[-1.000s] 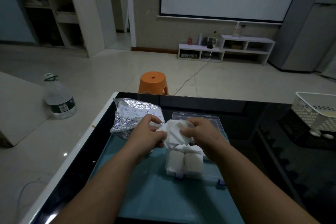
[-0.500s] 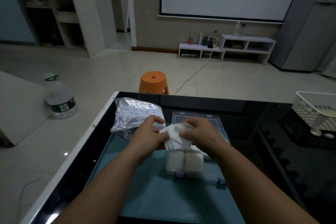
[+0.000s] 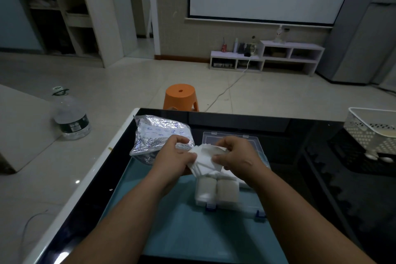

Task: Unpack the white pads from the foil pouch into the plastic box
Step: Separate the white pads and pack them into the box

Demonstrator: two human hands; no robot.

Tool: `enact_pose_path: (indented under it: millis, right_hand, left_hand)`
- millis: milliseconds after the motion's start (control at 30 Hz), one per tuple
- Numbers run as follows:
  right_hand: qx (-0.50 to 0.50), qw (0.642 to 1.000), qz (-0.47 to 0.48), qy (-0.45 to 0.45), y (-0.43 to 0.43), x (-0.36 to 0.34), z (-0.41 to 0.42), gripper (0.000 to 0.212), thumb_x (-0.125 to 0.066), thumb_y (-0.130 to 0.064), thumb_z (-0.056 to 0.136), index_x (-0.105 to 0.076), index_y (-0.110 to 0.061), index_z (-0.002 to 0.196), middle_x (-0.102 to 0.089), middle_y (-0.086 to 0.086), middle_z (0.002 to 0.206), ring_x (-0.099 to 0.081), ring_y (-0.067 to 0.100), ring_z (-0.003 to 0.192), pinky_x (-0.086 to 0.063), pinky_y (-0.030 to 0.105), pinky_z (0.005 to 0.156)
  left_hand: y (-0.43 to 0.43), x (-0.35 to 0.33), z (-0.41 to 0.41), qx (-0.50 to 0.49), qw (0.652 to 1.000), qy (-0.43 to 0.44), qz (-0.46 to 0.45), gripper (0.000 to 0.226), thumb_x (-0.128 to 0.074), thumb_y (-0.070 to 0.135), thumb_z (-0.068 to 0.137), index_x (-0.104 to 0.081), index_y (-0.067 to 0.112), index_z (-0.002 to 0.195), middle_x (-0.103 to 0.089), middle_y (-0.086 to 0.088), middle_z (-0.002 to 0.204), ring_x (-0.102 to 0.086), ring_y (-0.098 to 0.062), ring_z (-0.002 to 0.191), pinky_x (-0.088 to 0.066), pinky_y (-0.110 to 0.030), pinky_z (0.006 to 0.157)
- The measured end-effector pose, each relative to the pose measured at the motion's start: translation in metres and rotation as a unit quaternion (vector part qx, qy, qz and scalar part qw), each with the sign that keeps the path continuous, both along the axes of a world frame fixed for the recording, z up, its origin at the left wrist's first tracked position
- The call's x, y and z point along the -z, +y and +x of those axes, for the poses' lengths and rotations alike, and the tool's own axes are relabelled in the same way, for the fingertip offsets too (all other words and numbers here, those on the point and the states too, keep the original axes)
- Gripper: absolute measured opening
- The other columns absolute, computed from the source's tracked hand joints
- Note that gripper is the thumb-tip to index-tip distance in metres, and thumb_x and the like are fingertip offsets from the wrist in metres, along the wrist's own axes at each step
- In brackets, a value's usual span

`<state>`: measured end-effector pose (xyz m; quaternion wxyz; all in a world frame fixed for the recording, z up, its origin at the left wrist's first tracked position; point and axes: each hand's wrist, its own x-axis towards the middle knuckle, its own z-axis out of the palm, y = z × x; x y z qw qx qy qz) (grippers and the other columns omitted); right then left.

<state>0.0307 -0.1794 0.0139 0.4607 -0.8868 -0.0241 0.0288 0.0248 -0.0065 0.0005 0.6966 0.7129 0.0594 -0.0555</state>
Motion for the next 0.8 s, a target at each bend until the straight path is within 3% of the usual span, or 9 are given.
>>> enact_pose_path:
  millis: [133, 300, 433, 567, 733, 800]
  right_hand:
    - [0.053, 0.998, 0.044, 0.0, -0.005, -0.003, 0.0, 0.012, -0.071, -0.014, 0.085, -0.062, -0.022, 0.089, -0.066, 0.001, 0.094, -0.065, 0.018, 0.085, -0.057, 0.035, 0.076]
    - [0.067, 0.982, 0.173, 0.035, -0.003, -0.01, -0.005, 0.013, -0.069, -0.007, 0.085, -0.064, -0.007, 0.097, -0.066, 0.01, 0.097, -0.066, 0.021, 0.083, -0.058, 0.03, 0.067]
    - [0.048, 0.985, 0.159, 0.048, 0.008, -0.006, -0.007, 0.007, -0.068, -0.012, 0.086, -0.064, -0.011, 0.092, -0.067, 0.008, 0.093, -0.061, 0.015, 0.077, -0.043, 0.021, 0.058]
    - [0.057, 0.989, 0.129, 0.043, 0.011, -0.001, -0.004, 0.007, -0.069, -0.016, 0.087, -0.063, -0.014, 0.088, -0.068, 0.005, 0.092, -0.064, 0.017, 0.081, -0.047, 0.024, 0.06]
    - [0.066, 0.991, 0.105, 0.043, 0.008, -0.001, -0.005, 0.011, -0.073, -0.018, 0.084, -0.063, -0.016, 0.087, -0.068, 0.004, 0.088, -0.065, 0.015, 0.076, -0.047, 0.021, 0.055]
    - [0.068, 0.992, 0.102, 0.039, 0.008, -0.002, -0.005, 0.011, -0.074, -0.017, 0.084, -0.063, -0.016, 0.085, -0.069, 0.005, 0.086, -0.064, 0.015, 0.073, -0.047, 0.021, 0.055]
  left_hand:
    - [0.001, 0.002, 0.003, -0.047, 0.999, 0.012, 0.005, 0.032, -0.058, -0.006, 0.082, -0.052, 0.017, 0.104, -0.064, -0.025, 0.102, -0.065, -0.031, 0.075, -0.051, -0.026, 0.047]
    - [0.001, 0.004, 0.005, -0.08, 0.997, 0.008, 0.012, 0.03, -0.065, 0.0, 0.08, -0.054, 0.02, 0.099, -0.064, -0.021, 0.101, -0.065, -0.028, 0.069, -0.054, -0.031, 0.051]
    - [-0.004, 0.002, 0.002, -0.067, 0.998, -0.003, -0.015, 0.035, -0.062, -0.007, 0.08, -0.052, 0.013, 0.108, -0.062, -0.018, 0.1, -0.066, -0.026, 0.077, -0.052, -0.024, 0.048]
    - [-0.009, 0.002, -0.002, -0.033, 0.998, -0.003, -0.047, 0.037, -0.06, -0.008, 0.082, -0.049, 0.012, 0.111, -0.061, -0.017, 0.104, -0.068, -0.03, 0.09, -0.06, -0.033, 0.064]
    - [-0.01, 0.001, 0.0, -0.024, 0.997, 0.014, -0.074, 0.036, -0.056, -0.009, 0.082, -0.051, 0.015, 0.108, -0.059, -0.02, 0.108, -0.067, -0.03, 0.087, -0.058, -0.035, 0.063]
    - [-0.009, 0.002, 0.0, -0.011, 0.994, 0.023, -0.104, 0.032, -0.056, -0.005, 0.084, -0.052, 0.015, 0.108, -0.059, -0.022, 0.111, -0.067, -0.034, 0.087, -0.059, -0.039, 0.069]
